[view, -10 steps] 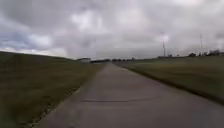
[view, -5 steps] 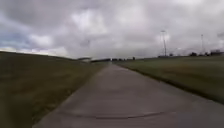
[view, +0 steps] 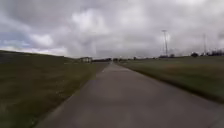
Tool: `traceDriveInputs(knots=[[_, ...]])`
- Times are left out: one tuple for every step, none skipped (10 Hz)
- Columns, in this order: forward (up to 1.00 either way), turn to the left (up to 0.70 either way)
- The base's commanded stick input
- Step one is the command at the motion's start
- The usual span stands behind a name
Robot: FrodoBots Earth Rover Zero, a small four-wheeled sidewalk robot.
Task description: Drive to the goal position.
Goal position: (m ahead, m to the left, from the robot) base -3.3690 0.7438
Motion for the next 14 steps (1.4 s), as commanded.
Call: traceDriveInputs(knots=[[0.1, -0.19], [0.1, -0.19], [0.09, -0.17], [0.09, -0.17], [0.09, -0.17], [0.09, -0.17], [0.09, -0.17], [0.09, -0.18], [0.1, -0.19], [0.09, -0.17], [0.09, -0.17], [0.09, -0.17], [0.09, -0.17], [0.1, -0.19]])
